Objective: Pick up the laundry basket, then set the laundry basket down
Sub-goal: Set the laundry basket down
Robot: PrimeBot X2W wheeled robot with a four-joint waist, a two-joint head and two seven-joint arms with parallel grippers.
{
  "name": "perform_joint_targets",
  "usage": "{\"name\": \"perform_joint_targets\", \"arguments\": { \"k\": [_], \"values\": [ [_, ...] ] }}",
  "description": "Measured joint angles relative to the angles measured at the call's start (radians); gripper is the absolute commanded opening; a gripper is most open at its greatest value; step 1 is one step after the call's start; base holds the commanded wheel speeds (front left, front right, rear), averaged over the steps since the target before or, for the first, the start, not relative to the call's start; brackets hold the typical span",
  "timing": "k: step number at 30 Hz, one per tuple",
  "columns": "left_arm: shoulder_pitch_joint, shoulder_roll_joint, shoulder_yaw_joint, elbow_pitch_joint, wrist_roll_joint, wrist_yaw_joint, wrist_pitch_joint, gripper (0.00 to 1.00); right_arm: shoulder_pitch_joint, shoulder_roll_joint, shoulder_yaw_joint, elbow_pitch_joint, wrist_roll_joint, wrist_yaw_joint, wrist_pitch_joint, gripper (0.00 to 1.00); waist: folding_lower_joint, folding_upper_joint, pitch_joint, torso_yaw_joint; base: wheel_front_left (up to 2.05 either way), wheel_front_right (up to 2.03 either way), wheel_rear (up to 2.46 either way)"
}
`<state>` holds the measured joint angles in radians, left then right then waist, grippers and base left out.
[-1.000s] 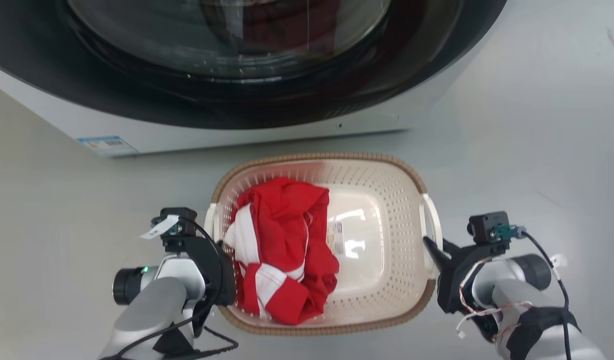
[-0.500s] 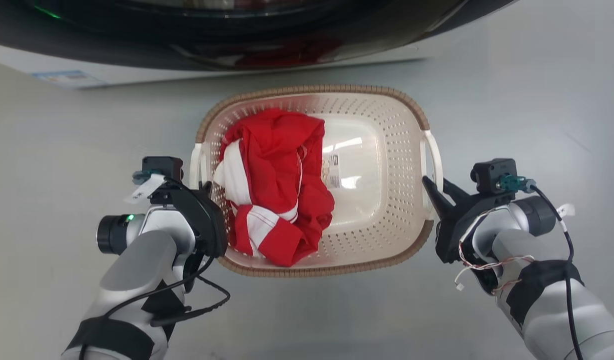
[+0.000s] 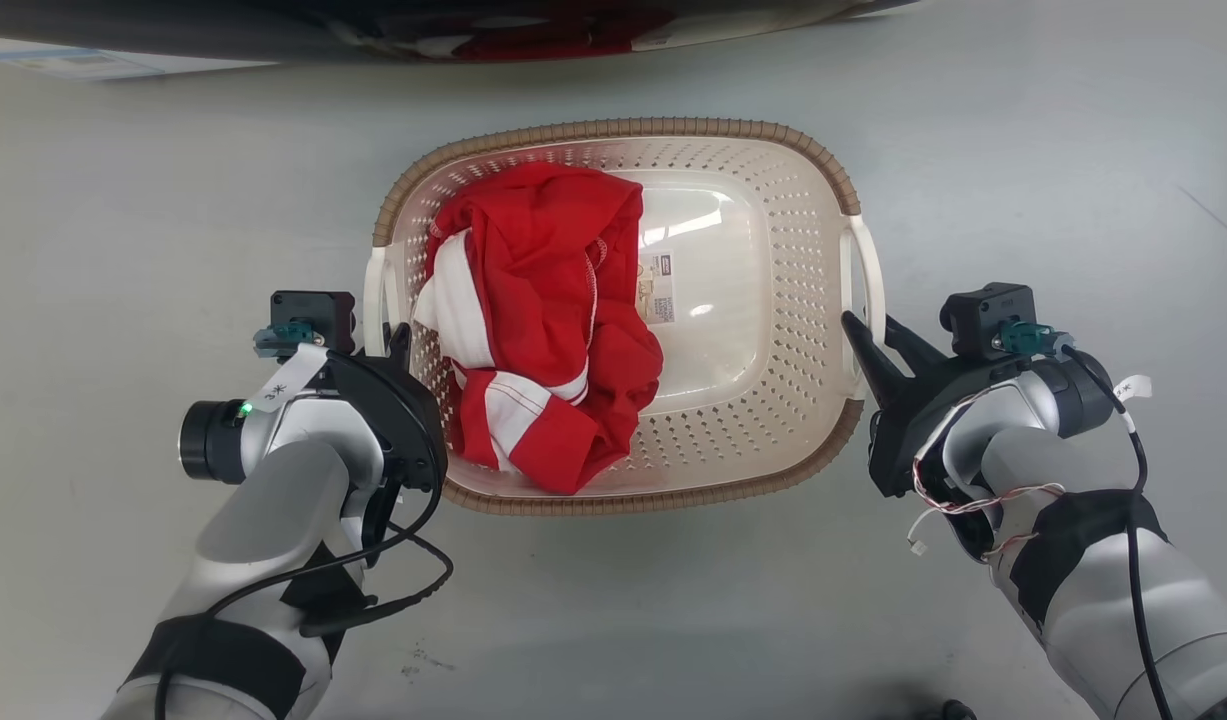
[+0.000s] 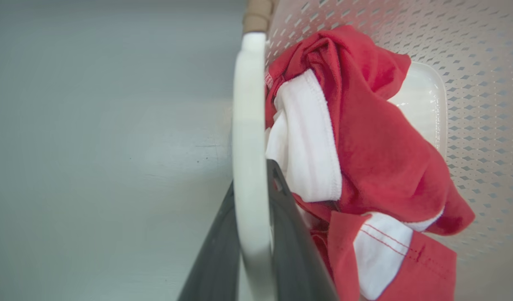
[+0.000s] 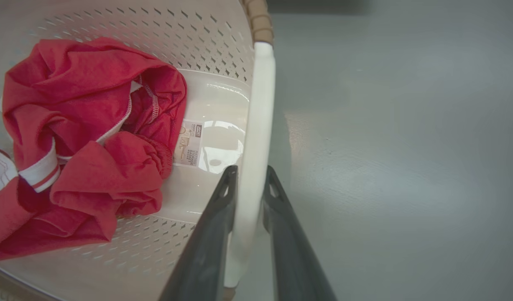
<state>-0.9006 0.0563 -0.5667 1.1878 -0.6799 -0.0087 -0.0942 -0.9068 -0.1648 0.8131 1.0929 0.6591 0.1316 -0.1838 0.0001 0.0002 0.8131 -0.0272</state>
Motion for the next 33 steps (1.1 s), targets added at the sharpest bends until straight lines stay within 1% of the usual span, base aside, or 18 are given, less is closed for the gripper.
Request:
{"name": "perform_joint_targets", "arguments": {
  "k": [7,18,22,23,24,25,26,27,33],
  "values": [
    [-0.004,0.004,-0.005,0.018,0.007,0.000,-0.032,0.00,-0.021,0.004,0.019,0.012,-0.009,0.000,-0.022,0.00,-0.0002,-0.0003,0.025,0.000,0.00,0.00,0.00],
    [-0.010,0.004,-0.013,0.038,0.010,-0.002,-0.046,0.00,-0.022,0.018,0.031,0.035,-0.007,0.000,-0.035,0.00,-0.0002,-0.0002,0.020,-0.006,0.00,0.00,0.00],
    [-0.013,0.003,-0.016,0.044,0.010,-0.019,-0.044,0.00,-0.022,0.019,0.037,0.040,-0.004,0.000,-0.038,0.00,-0.0002,-0.0002,0.016,-0.007,0.00,0.00,0.00],
    [-0.014,0.003,-0.021,0.045,0.010,-0.025,-0.044,0.00,-0.022,0.019,0.039,0.040,-0.001,0.000,-0.038,0.14,-0.0001,-0.0002,0.015,-0.007,0.00,0.00,0.00],
    [-0.014,0.004,-0.027,0.046,0.015,-0.028,-0.044,0.00,-0.022,0.020,0.040,0.039,0.002,0.000,-0.038,0.51,-0.0002,-0.0002,0.014,-0.007,0.00,0.00,0.00],
    [-0.014,0.004,-0.026,0.047,0.015,-0.028,-0.044,0.31,-0.022,0.021,0.047,0.036,0.002,0.000,-0.038,1.00,-0.0002,-0.0002,0.013,-0.007,0.00,0.00,0.00],
    [-0.016,0.004,-0.026,0.048,0.015,-0.033,-0.044,0.76,-0.021,0.020,0.056,0.035,0.002,0.000,-0.038,1.00,-0.0002,-0.0002,0.012,-0.007,0.00,0.00,0.00],
    [-0.019,0.006,-0.028,0.049,0.015,-0.036,-0.044,1.00,-0.021,0.020,0.060,0.035,0.002,0.000,-0.038,1.00,-0.0001,-0.0002,0.011,-0.007,0.00,0.00,0.00],
    [-0.023,0.006,-0.030,0.055,0.016,-0.046,-0.047,1.00,-0.021,0.024,0.083,0.017,0.002,0.000,-0.040,1.00,-0.0001,-0.0002,0.001,-0.006,0.00,0.00,0.00]
  ]
}}
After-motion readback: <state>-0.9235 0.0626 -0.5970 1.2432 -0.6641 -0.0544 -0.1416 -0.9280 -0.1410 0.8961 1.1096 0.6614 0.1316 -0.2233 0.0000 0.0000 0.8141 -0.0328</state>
